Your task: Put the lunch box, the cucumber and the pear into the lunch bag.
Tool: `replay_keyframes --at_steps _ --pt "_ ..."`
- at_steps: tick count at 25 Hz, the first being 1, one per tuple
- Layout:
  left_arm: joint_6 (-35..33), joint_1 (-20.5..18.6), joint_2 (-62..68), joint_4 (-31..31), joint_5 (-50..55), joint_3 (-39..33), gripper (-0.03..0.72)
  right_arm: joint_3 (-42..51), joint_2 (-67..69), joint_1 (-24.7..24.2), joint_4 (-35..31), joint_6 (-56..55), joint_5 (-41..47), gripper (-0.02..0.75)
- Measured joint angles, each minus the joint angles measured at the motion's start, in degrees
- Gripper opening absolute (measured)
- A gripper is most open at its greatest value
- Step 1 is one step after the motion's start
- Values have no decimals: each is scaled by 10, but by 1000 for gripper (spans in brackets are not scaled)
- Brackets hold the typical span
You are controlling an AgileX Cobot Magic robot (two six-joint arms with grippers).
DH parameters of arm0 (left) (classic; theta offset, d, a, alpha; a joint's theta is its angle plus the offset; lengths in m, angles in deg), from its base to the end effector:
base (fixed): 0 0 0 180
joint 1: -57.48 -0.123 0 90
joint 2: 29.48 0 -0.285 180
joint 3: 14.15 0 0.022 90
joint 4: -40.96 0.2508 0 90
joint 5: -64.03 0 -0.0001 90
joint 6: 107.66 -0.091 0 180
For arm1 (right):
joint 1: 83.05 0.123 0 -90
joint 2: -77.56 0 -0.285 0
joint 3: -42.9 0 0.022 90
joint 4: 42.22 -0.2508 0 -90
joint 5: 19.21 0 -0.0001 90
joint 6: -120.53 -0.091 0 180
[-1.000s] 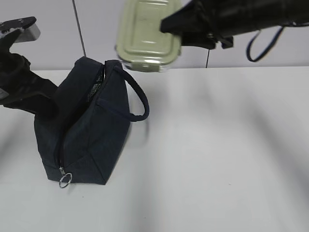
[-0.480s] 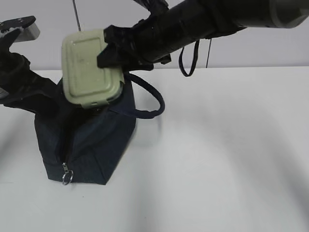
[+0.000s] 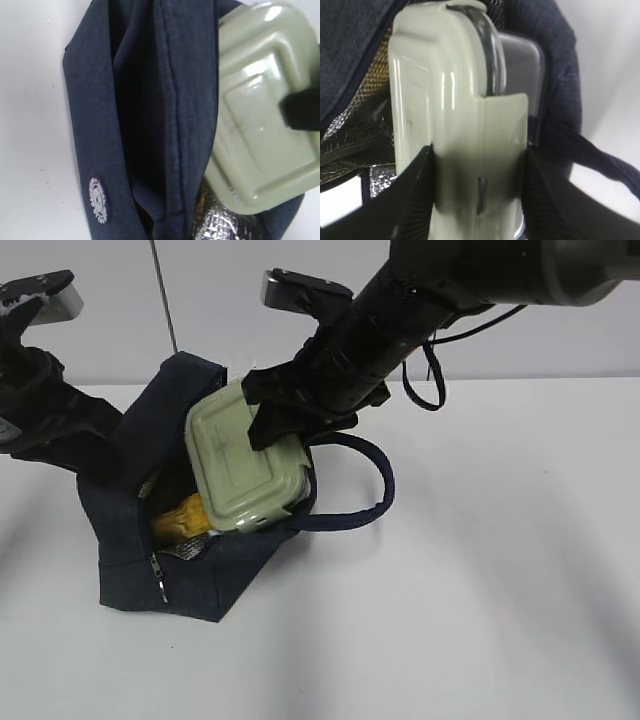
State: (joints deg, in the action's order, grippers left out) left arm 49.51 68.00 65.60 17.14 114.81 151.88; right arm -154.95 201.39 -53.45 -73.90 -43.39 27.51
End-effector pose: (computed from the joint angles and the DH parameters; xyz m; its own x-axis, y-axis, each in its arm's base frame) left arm 0.2924 -0.0833 0.2660 -0.8631 0.2819 -0.4190 0.4040 0.8833 -0.2378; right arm 0.3742 0.2527 0.2404 -0.8082 -0.3323 -0.4862 -0.5396 0.7486 0.3853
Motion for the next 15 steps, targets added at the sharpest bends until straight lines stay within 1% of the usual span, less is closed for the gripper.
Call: replay_keyframes --at_steps 3,6,8,12,15 --pt "0 0 0 -2 1 0 -6 -13 14 13 -8 -1 -4 356" --pt "0 0 0 -2 0 0 -7 -47 27 24 -14 -1 4 366" --pt "0 0 0 -1 -3 0 -7 -81 41 27 -23 -3 21 400" --pt "0 0 0 0 -4 0 -7 -133 59 31 -58 2 58 498" --pt "0 0 0 -2 -3 0 -7 -184 59 32 -61 5 81 523"
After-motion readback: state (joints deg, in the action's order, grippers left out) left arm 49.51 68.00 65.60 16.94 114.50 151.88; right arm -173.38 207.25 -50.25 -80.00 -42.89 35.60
